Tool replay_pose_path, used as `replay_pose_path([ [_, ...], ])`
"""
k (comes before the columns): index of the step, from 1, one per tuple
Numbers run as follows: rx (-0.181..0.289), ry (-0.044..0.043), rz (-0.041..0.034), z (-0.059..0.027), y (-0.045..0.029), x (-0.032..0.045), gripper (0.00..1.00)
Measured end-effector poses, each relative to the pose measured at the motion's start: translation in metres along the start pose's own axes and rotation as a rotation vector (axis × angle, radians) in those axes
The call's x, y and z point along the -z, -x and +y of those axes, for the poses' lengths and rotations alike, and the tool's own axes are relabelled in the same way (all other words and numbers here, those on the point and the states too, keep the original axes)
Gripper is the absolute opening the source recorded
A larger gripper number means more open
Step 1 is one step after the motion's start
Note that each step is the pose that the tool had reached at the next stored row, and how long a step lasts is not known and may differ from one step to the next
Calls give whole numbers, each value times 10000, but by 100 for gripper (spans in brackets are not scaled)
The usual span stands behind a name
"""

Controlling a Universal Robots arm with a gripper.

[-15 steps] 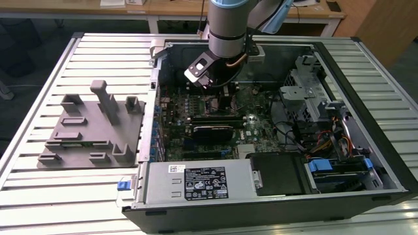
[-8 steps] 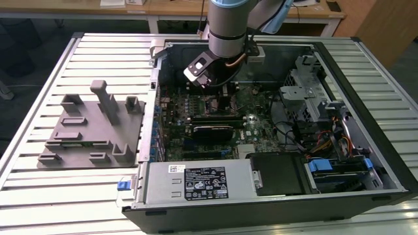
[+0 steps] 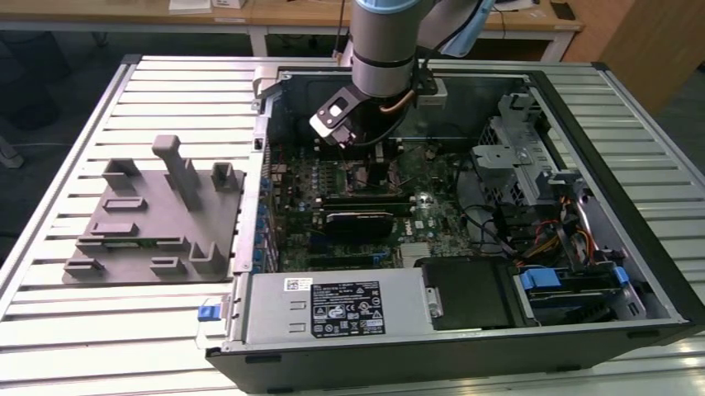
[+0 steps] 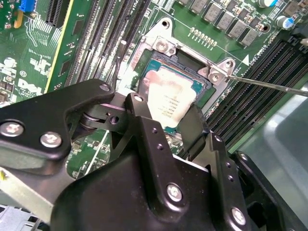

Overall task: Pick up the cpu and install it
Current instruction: 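Place the cpu into insertion slot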

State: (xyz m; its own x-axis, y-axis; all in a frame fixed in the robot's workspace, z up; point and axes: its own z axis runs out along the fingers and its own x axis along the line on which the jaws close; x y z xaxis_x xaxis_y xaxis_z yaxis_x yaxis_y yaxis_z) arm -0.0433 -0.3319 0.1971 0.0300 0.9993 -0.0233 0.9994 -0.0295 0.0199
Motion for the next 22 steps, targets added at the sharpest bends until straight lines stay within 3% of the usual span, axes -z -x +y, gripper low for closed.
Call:
replay_pose_path([
  [22, -1, -3, 20, -1, 1, -22, 51],
])
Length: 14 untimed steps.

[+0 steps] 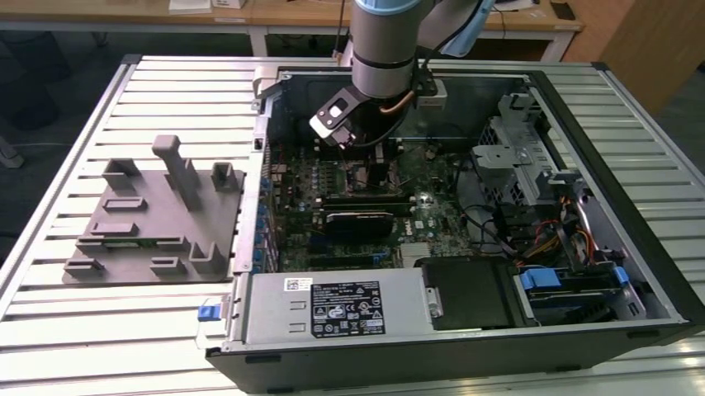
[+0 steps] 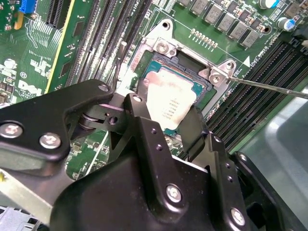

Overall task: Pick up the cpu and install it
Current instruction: 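Place the cpu into insertion slot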

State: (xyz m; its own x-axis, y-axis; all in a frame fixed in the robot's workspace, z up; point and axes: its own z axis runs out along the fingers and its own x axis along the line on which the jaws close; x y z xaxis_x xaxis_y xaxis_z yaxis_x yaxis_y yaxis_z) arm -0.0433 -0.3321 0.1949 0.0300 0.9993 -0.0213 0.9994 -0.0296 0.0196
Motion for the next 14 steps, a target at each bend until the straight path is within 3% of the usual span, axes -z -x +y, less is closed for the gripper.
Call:
replay_pose_path([
  [14, 0, 4, -6, 2, -1, 22, 51],
])
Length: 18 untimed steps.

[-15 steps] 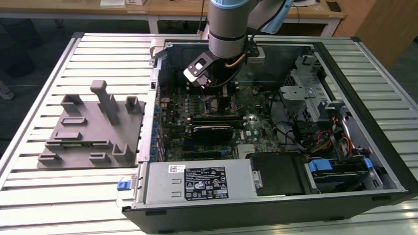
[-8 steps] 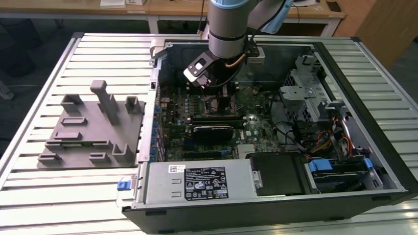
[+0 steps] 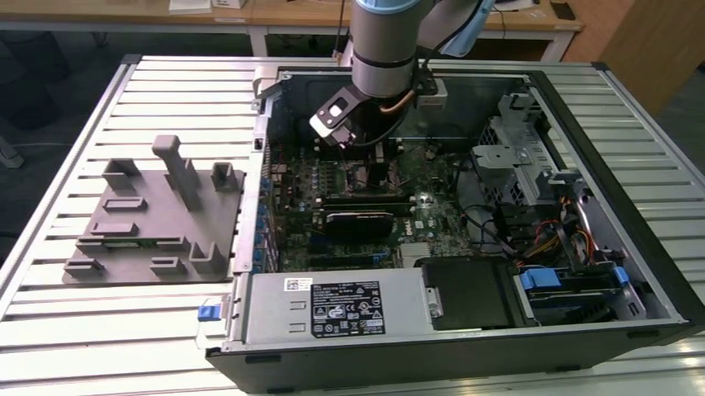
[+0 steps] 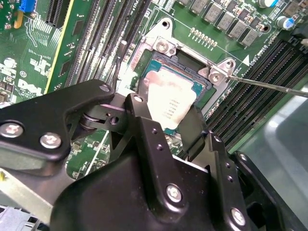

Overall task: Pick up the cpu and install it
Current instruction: 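Place the cpu into insertion slot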

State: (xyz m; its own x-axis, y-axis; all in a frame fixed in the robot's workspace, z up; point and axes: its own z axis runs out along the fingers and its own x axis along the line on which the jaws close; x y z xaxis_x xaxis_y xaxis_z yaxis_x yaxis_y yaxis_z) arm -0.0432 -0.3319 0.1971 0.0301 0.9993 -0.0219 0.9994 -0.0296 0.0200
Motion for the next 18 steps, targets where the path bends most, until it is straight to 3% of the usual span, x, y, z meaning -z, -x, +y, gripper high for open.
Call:
replay_pose_path([
  [7, -454, -14, -16, -2, 2, -4, 51],
  [18, -536, -15, 9, -32, -4, -12, 51],
])
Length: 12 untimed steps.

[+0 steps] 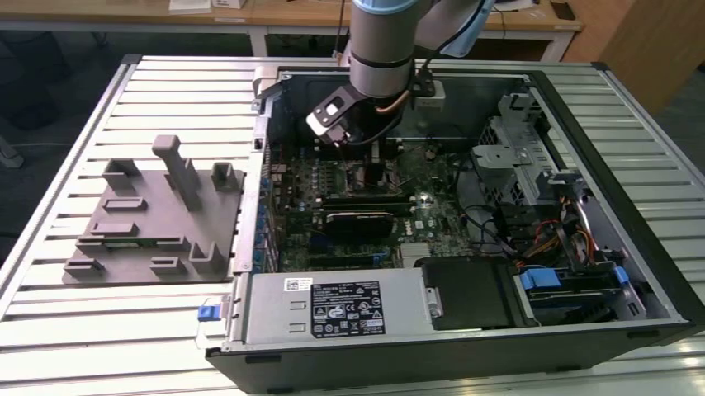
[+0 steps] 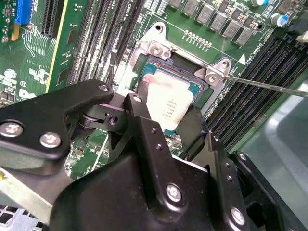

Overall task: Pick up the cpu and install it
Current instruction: 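Place the cpu into insertion slot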

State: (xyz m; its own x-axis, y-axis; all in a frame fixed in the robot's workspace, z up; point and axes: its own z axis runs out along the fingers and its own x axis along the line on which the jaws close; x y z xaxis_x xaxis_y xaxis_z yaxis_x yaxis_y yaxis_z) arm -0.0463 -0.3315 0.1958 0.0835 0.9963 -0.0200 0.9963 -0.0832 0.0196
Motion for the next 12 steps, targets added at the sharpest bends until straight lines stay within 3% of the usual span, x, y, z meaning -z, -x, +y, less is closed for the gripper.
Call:
replay_pose_path([
  [12, -82, -3, 15, -5, -6, 0, 51],
])
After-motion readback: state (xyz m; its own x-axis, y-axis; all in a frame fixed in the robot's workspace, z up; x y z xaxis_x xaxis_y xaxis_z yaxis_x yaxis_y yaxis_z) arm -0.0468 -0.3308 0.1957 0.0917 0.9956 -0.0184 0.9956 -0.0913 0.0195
